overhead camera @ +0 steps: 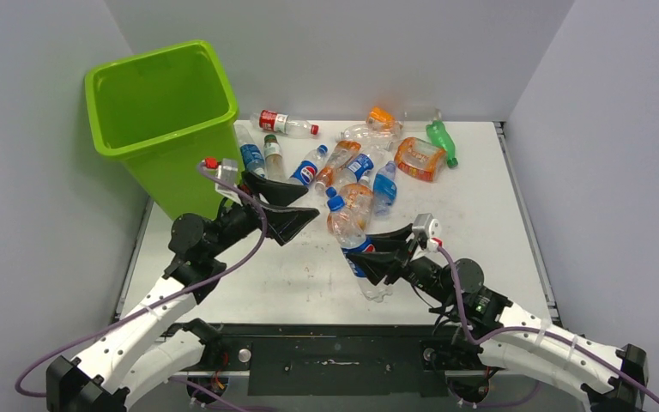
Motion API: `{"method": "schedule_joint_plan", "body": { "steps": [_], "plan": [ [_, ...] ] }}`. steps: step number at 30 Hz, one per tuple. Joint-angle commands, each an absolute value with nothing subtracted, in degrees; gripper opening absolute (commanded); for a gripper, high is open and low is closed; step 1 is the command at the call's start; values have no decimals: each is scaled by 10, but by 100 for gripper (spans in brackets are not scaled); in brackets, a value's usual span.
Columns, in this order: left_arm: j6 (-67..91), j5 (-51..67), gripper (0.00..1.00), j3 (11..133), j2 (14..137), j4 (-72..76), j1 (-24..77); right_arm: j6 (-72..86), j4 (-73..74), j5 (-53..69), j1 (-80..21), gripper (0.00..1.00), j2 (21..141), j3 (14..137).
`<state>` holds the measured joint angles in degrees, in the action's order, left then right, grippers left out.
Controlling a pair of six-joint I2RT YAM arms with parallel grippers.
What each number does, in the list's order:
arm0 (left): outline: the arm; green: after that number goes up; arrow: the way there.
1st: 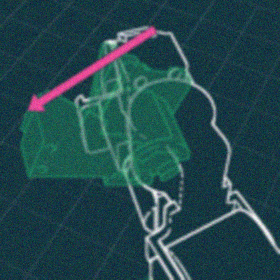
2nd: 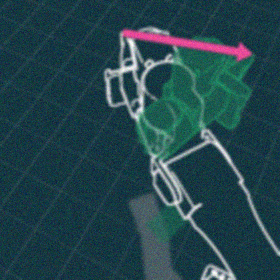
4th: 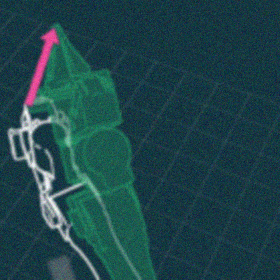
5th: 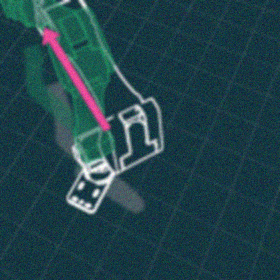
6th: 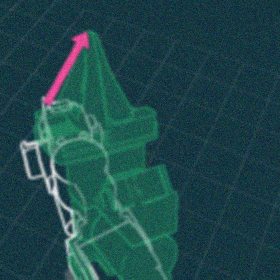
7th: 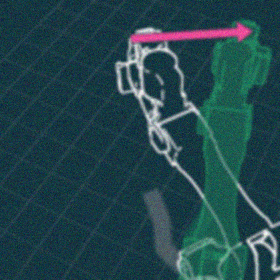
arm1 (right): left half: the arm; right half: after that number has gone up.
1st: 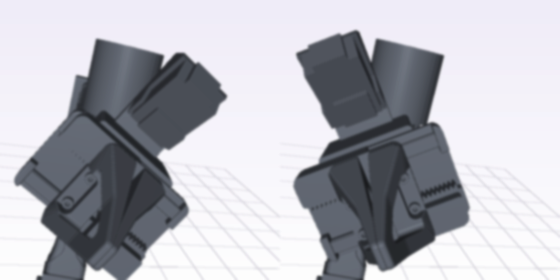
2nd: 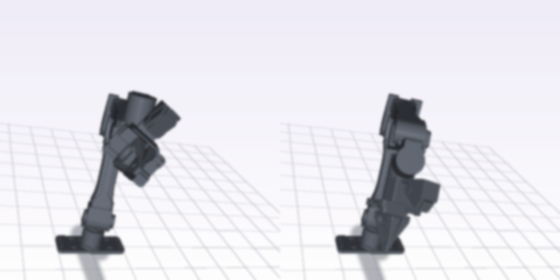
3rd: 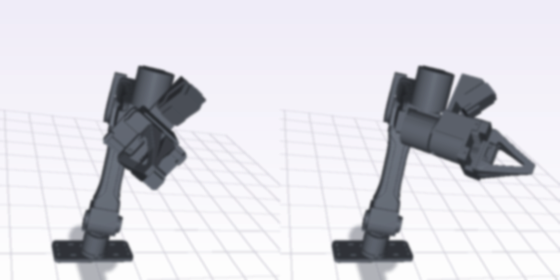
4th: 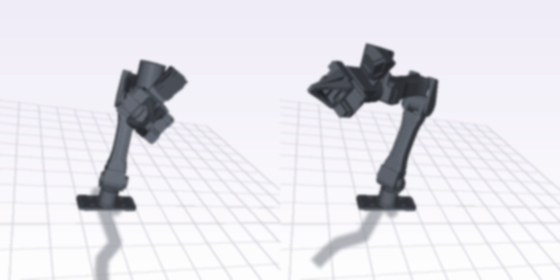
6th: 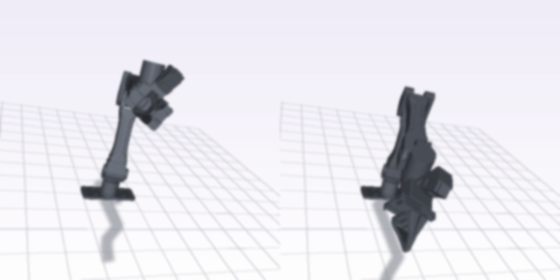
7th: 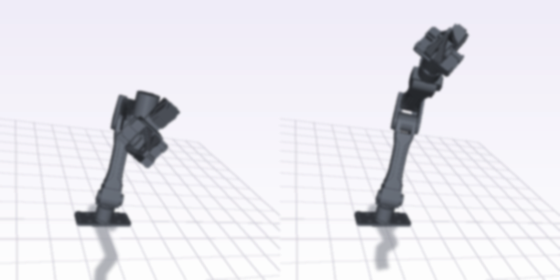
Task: Put the plastic bottles in the bin
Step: Place the plastic bottle in the trash bin.
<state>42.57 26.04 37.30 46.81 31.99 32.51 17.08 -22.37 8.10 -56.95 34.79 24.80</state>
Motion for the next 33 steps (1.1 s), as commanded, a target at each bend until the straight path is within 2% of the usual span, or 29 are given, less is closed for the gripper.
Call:
{"method": "schedule_joint_plan", "body": {
  "steps": [1,7,13,19,22,24,25,26,28,29,30,33],
  "plan": [
    [506,320,96,417,508,423,334,165,-313,61,-580,24,342,233],
    [520,352,100,467,578,406,361,163,-369,60,-584,24,361,214],
    [522,337,89,483,610,416,381,154,-372,60,-585,24,372,215],
    [524,351,60,501,638,421,400,150,-368,42,-585,24,364,208],
    [523,349,38,497,641,438,410,150,-364,44,-586,24,365,209],
    [516,350,16,499,640,435,413,153,-358,46,-586,26,366,210],
    [510,350,5,503,638,427,414,156,-352,45,-586,33,366,213],
    [503,347,0,507,636,412,414,160,-340,44,-586,43,367,219],
    [481,340,0,513,626,381,415,165,-294,45,-587,75,372,242],
    [466,333,0,518,619,359,415,169,-269,44,-587,98,374,255],
    [447,324,0,524,610,332,415,176,-244,42,-587,91,375,268],
    [355,275,0,563,578,209,415,192,-171,39,-587,90,370,308]
  ]
}}
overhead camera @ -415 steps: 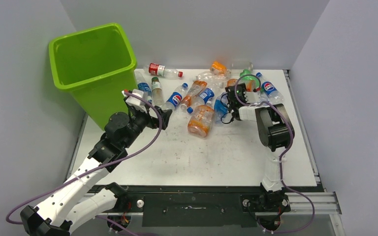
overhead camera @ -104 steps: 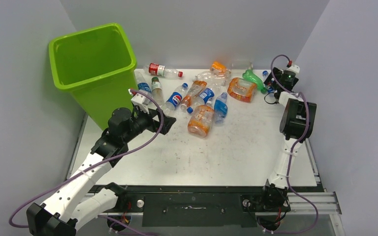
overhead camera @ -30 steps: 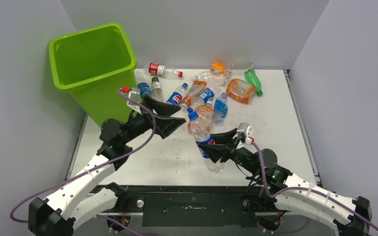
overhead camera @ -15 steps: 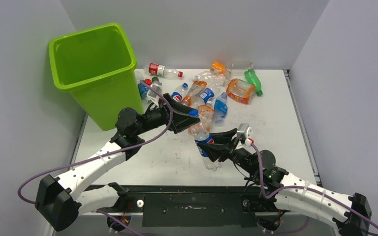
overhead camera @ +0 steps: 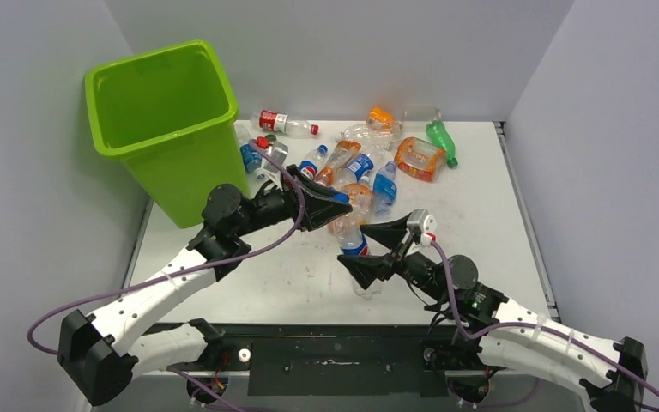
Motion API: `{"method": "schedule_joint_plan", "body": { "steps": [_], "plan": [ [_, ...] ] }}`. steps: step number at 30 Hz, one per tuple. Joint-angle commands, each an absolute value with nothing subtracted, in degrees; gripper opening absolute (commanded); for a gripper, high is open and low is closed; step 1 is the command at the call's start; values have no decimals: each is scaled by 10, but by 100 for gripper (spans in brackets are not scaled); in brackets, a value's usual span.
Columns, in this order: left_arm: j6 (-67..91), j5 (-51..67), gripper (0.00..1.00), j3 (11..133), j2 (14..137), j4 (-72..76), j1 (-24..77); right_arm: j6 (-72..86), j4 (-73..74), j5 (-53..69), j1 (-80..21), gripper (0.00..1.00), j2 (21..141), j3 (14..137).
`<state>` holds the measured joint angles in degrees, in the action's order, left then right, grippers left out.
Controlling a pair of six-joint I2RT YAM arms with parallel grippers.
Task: Put the plastic bottles in the bin
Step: Place the plastic bottle in the trash bin.
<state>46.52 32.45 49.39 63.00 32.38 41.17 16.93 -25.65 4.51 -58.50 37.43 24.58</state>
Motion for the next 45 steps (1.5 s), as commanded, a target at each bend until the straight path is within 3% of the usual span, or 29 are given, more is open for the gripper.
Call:
{"method": "schedule_joint_plan", "body": {
  "steps": [1,9,14,21,24,29,34,42,43,45],
  "plan": [
    [320,250,0,579,567,160,415,204,-141,28,-586,90,367,320],
    [171,1,0,654,495,72,409,260,22,-29,-587,90,334,407],
    [56,-126,0,749,498,29,407,268,19,-55,-587,90,266,374],
    [-167,-354,0,807,531,145,394,280,5,-181,-587,90,211,303],
    [-198,-376,0,830,570,191,342,275,5,-189,-587,90,229,288],
    [-97,-353,0,866,633,203,213,292,-37,-174,-587,90,287,275],
    [-129,-373,0,857,663,291,195,302,-44,-138,-587,90,336,283],
    [-94,-418,0,859,748,104,149,334,-8,-214,-587,90,312,279],
    [-83,-415,6,858,756,82,144,335,12,-228,-587,90,316,291],
    [-57,-391,32,847,752,61,138,329,63,-253,-587,90,327,316]
  ]
}}
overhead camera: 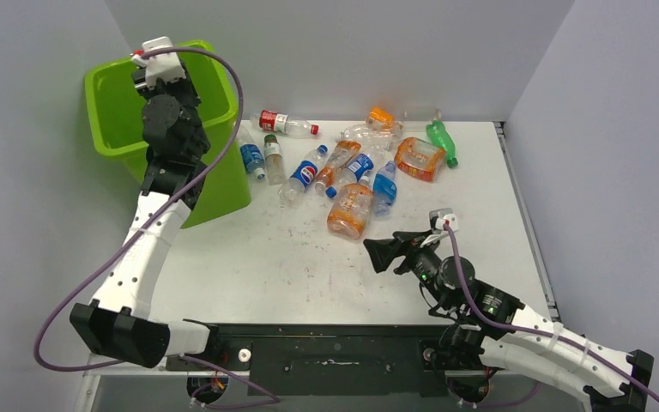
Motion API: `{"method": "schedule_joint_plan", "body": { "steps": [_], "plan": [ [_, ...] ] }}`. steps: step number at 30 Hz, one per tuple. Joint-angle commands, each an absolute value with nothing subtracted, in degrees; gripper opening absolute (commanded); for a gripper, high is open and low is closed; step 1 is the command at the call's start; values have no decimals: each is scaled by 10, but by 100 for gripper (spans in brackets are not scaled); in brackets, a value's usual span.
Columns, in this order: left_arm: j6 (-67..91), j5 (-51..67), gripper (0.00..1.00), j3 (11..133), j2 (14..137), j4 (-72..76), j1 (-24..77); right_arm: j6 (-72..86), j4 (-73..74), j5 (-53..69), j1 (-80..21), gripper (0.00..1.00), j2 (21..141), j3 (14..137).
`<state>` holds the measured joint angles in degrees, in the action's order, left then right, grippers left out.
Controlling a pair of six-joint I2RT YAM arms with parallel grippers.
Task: Put the plastic bottles in the bin
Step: Place the plastic bottle in the trash bin, then pick up the plastic bottle at the center of the board.
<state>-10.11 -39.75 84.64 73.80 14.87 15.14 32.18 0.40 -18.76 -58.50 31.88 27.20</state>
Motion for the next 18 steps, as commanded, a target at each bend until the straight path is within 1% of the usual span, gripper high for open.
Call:
{"method": "schedule_joint_plan", "body": {
  "steps": [1,2,3,5,6,11,14,16,18],
  "plan": [
    [-43,-377,46,839,745,61,137,324,83,-264,-587,90,333,329],
    [-36,-371,58,834,738,59,137,322,101,-278,-587,90,339,338],
    [-18,-360,66,834,731,54,137,319,117,-292,-587,90,345,349],
    [-4,-344,94,844,716,32,140,317,138,-318,-586,90,355,360],
    [15,-334,97,850,708,16,142,317,145,-327,-586,90,360,364],
    [39,-293,96,861,643,-59,179,325,159,-361,-583,90,385,378],
    [56,-210,96,849,601,-104,212,330,166,-357,-567,90,427,390],
    [69,-141,96,818,578,-121,245,336,157,-315,-536,90,461,396],
    [60,-90,96,763,565,-119,295,348,132,-238,-485,90,489,390]
  ]
}}
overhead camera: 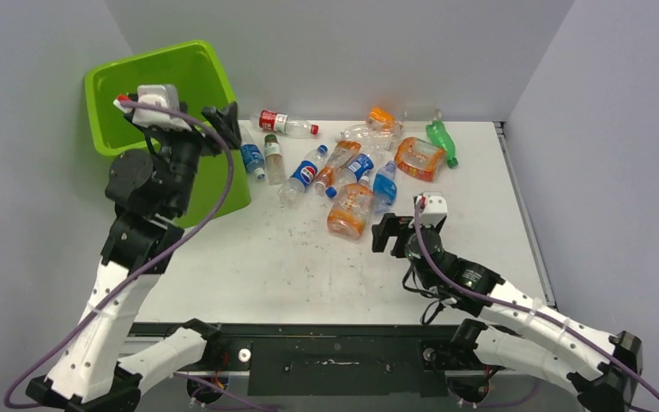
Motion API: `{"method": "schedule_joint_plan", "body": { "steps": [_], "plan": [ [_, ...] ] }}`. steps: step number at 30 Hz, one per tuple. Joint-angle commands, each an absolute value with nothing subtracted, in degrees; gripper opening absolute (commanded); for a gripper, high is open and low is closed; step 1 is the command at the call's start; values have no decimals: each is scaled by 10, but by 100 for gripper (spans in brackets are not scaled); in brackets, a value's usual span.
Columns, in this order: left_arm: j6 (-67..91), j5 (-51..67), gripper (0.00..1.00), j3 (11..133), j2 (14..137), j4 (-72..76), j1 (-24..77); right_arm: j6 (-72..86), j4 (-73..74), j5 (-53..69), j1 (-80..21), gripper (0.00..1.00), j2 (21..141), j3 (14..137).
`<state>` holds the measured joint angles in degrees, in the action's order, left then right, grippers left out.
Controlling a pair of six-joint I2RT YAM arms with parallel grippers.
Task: Put the plastic bottles in the bin
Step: Pick up the plastic bottle at the center of the board.
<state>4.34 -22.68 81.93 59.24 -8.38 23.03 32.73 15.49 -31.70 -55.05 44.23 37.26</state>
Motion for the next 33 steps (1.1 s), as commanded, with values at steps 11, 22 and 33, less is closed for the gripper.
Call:
{"method": "schedule_joint_plan", "body": {
  "steps": [11,22,33],
  "plan": [
    [92,48,96,520,528,-65,365,445,-121,24,-328,90,603,290],
    [130,-29,96,500,539,-88,372,571,-356,-17,-322,90,814,264],
    [123,-38,96,501,556,-98,381,648,-458,-40,-316,91,953,279]
  ]
}}
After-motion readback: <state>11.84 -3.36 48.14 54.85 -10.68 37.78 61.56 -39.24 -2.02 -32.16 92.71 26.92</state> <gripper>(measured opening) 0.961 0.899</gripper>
